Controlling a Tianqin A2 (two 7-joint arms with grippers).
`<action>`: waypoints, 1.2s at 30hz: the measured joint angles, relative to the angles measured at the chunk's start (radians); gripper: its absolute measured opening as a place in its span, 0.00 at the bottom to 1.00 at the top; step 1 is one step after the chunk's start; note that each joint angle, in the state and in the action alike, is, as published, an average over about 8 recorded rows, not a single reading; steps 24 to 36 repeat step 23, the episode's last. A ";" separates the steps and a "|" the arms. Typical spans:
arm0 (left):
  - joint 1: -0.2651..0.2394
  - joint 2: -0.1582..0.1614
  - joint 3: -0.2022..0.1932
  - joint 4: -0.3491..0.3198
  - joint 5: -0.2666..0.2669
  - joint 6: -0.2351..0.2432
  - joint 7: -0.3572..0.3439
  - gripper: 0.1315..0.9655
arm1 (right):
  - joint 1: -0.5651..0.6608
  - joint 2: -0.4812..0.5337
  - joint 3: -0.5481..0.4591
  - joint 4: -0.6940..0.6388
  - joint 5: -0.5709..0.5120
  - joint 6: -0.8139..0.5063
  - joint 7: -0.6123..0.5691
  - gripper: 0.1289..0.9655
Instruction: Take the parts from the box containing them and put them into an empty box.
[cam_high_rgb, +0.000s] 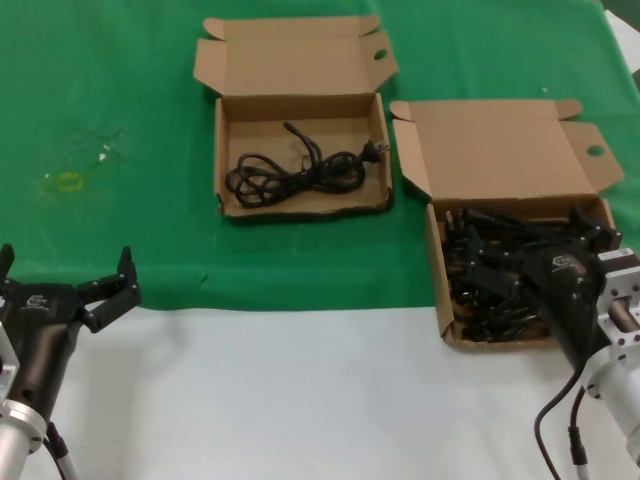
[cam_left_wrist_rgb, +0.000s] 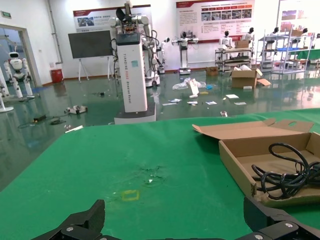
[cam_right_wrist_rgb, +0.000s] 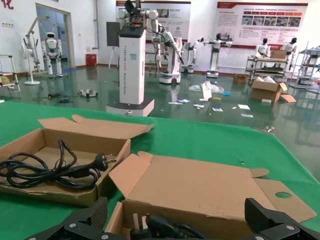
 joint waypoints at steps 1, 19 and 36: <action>0.000 0.000 0.000 0.000 0.000 0.000 0.000 1.00 | 0.000 0.000 0.000 0.000 0.000 0.000 0.000 1.00; 0.000 0.000 0.000 0.000 0.000 0.000 0.000 1.00 | 0.000 0.000 0.000 0.000 0.000 0.000 0.000 1.00; 0.000 0.000 0.000 0.000 0.000 0.000 0.000 1.00 | 0.000 0.000 0.000 0.000 0.000 0.000 0.000 1.00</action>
